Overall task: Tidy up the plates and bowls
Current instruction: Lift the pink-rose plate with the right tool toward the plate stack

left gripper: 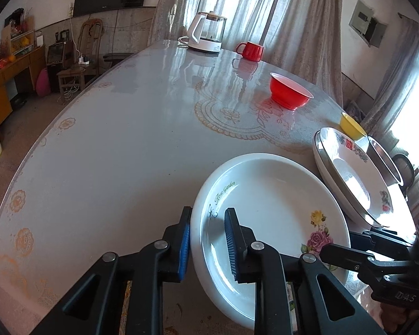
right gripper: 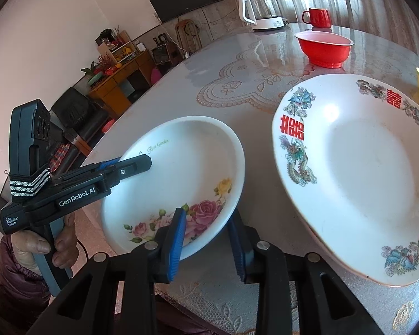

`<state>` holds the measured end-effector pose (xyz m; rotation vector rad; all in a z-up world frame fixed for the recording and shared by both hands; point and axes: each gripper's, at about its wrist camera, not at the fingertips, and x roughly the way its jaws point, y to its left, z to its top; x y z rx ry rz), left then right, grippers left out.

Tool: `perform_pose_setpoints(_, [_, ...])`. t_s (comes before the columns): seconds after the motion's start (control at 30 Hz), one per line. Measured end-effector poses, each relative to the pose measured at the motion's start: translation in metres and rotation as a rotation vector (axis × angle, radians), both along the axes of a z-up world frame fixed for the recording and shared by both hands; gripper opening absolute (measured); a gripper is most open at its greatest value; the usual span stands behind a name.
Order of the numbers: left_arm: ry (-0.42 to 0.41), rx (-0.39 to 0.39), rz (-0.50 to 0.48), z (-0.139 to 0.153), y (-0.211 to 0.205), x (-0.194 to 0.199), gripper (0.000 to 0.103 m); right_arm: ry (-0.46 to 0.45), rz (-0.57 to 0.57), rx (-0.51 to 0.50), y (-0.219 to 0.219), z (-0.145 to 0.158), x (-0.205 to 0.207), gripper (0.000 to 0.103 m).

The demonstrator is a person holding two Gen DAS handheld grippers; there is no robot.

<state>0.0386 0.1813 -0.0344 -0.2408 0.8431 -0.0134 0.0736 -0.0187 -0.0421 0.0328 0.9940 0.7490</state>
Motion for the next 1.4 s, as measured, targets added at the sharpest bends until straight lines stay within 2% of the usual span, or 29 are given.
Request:
perform_pose_setpoints(0.07, [0.003, -0.007, 0.032, 0.0, -0.001, 0.0, 0.022, -0.018, -0.001, -0.016, 0.002, 0.001, 0.0, 0.032])
perform_pose_setpoints(0.17, [-0.027, -0.099, 0.059, 0.004, 0.007, -0.005, 0.021, -0.032, -0.008, -0.023, 0.001, 0.001, 0.002, 0.029])
perform_pose_setpoints(0.23, [-0.034, -0.076, 0.059, 0.006, 0.005, -0.004, 0.021, -0.028, -0.011, -0.017, -0.001, 0.0, 0.003, 0.027])
perform_pose_setpoints(0.3, [-0.004, -0.054, 0.065, 0.0, 0.005, 0.001, 0.021, -0.024, -0.006, -0.008, -0.001, 0.0, 0.004, 0.026])
perform_pose_setpoints(0.4, [0.004, -0.079, 0.077, 0.0, 0.007, 0.0, 0.02, -0.006, -0.017, -0.005, 0.001, 0.0, 0.006, 0.027])
perform_pose_setpoints(0.5, [0.014, -0.067, 0.094, 0.001, 0.006, -0.001, 0.02, -0.021, -0.01, -0.016, 0.002, 0.001, 0.001, 0.027])
perform_pose_setpoints(0.8, [-0.044, -0.099, 0.1, 0.02, 0.008, -0.003, 0.02, -0.068, -0.026, 0.013, -0.005, 0.022, -0.003, 0.026])
perform_pose_setpoints(1.1, [-0.105, -0.111, 0.015, 0.044, -0.024, 0.005, 0.02, -0.096, -0.097, 0.065, -0.037, 0.042, -0.006, 0.026])
perform_pose_setpoints(1.33, [-0.132, -0.094, -0.105, 0.065, -0.078, 0.034, 0.021, -0.19, -0.213, 0.054, -0.076, 0.067, -0.009, 0.026])
perform_pose_setpoints(1.4, [-0.127, -0.075, -0.14, 0.065, -0.096, 0.045, 0.021, -0.189, -0.263, 0.054, -0.092, 0.068, -0.005, 0.026])
